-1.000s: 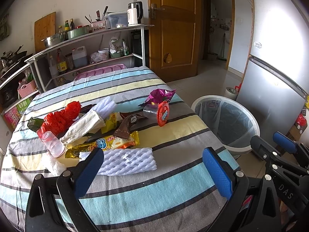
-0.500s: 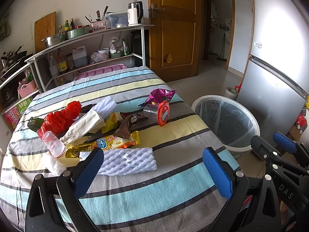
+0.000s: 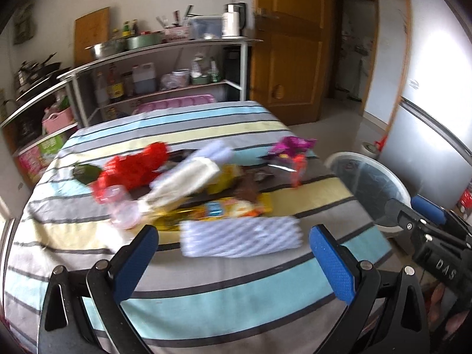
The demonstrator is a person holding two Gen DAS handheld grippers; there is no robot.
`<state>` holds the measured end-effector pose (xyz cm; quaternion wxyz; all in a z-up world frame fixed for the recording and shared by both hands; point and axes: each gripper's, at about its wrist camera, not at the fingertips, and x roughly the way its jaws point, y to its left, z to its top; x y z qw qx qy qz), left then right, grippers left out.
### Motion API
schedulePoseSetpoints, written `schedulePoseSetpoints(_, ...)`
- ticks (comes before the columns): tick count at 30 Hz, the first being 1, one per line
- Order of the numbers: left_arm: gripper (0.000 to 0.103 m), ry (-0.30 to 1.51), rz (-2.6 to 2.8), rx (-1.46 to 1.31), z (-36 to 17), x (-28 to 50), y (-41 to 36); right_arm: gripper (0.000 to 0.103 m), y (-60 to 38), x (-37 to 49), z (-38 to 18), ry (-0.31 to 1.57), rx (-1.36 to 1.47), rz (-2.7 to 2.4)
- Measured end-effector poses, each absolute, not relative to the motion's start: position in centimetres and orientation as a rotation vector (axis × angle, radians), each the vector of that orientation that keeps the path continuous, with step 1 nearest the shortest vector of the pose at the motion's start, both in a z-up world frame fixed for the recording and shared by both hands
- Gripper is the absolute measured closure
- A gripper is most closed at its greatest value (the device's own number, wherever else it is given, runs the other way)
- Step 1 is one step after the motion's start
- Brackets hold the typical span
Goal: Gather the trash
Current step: 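Reach the right tool to the white foam net and grasp it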
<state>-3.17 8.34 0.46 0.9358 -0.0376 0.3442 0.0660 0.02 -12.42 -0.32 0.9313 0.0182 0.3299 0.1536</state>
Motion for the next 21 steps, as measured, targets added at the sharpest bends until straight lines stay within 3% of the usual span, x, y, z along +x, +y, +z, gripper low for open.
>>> schedulePoseSetpoints(21, 0.0, 0.816, 0.26, -0.262, -3.1, -4.2, 21.3, 0.033, 1.5, 2.8, -4.1, 0.776, -0.184, 0.799)
